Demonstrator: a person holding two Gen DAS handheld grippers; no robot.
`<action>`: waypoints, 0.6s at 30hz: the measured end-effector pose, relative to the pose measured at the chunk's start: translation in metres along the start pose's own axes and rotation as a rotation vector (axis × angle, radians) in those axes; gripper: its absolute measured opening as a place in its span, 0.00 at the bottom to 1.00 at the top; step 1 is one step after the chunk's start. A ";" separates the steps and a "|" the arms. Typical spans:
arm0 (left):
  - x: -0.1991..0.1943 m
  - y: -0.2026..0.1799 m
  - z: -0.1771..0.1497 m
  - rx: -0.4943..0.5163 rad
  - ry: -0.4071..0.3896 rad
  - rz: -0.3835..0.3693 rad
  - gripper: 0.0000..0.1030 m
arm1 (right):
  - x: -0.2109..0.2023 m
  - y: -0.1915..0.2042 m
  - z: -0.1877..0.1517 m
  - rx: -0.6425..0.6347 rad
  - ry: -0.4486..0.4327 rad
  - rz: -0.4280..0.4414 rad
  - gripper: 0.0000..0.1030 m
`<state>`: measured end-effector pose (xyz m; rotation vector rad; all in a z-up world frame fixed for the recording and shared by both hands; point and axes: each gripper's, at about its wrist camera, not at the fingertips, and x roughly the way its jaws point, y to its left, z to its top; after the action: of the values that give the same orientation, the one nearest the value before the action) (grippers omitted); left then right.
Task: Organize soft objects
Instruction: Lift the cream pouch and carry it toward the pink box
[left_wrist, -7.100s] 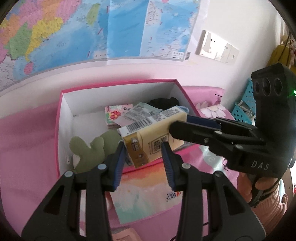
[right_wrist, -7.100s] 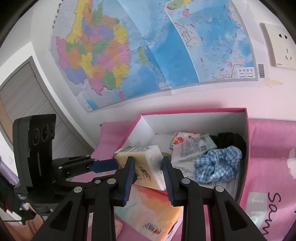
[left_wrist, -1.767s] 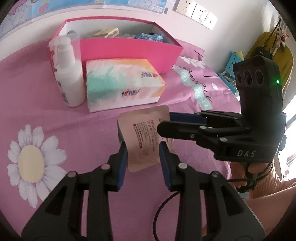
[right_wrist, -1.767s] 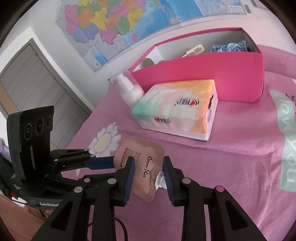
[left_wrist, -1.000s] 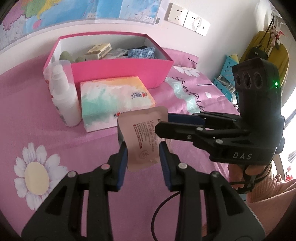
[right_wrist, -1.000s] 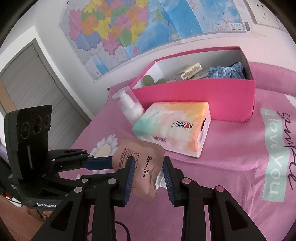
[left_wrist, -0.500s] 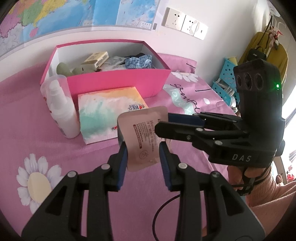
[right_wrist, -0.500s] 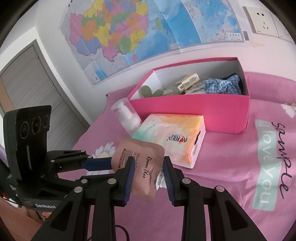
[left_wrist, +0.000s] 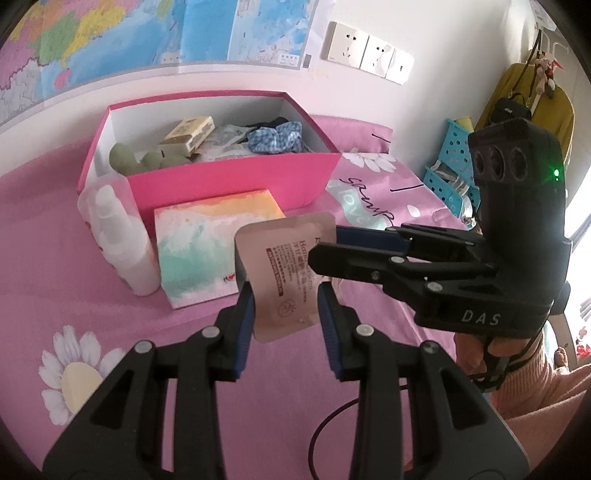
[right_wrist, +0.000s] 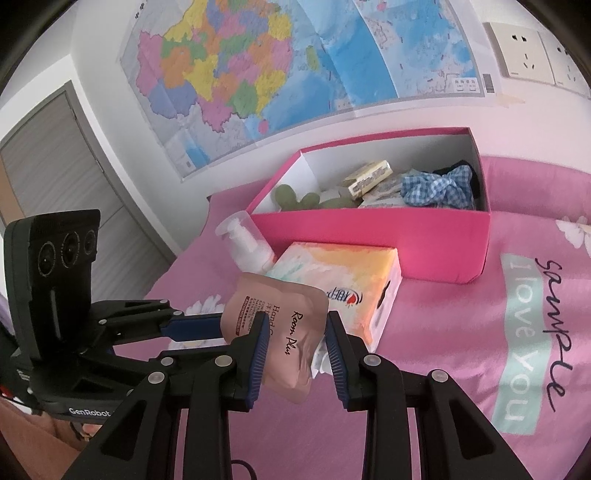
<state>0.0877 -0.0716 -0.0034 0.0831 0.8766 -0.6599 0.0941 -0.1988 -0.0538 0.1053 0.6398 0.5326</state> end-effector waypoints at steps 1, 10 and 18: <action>0.000 0.001 0.001 0.000 -0.001 -0.001 0.35 | 0.000 0.000 0.001 -0.002 -0.003 0.000 0.31; 0.002 0.001 0.009 0.010 -0.012 0.000 0.35 | -0.002 -0.002 0.008 -0.009 -0.015 -0.008 0.31; 0.003 0.001 0.015 0.010 -0.018 -0.001 0.35 | -0.003 -0.006 0.013 -0.012 -0.022 -0.009 0.31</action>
<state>0.1001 -0.0775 0.0041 0.0852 0.8560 -0.6654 0.1022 -0.2048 -0.0437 0.0964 0.6148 0.5258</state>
